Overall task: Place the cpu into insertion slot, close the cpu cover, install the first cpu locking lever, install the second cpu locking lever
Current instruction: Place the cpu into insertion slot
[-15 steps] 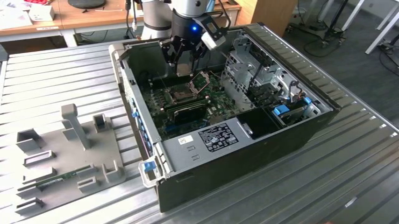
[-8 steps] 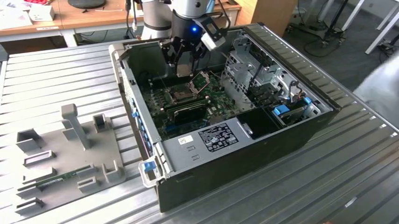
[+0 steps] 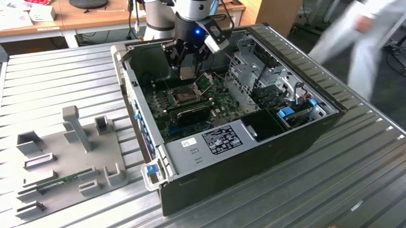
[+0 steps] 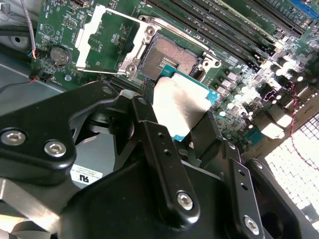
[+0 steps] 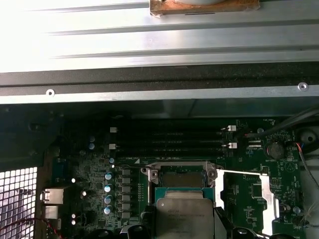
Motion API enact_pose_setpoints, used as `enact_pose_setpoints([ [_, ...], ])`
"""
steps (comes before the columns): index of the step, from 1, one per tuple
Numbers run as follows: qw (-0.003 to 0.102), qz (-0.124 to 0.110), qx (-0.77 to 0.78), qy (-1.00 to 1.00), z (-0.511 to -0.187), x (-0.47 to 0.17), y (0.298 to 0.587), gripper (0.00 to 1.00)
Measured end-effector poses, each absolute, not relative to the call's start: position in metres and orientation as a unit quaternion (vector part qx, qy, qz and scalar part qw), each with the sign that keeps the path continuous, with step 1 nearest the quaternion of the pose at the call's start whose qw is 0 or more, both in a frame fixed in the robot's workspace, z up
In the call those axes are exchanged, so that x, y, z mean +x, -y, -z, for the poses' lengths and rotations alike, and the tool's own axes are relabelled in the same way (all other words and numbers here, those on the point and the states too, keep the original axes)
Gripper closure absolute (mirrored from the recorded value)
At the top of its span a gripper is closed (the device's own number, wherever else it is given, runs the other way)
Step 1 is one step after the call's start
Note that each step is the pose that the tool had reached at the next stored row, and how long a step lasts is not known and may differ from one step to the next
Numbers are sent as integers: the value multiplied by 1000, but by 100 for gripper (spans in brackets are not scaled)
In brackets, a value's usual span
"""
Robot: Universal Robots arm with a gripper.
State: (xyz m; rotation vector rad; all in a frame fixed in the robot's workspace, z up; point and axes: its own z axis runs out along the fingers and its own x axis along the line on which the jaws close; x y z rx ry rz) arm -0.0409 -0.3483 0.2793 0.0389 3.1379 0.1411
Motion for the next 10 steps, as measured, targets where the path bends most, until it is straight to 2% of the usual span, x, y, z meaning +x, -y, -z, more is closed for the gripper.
enact_pose_setpoints([
  [10,0,-45,19,-999,-279,-41,348,46],
])
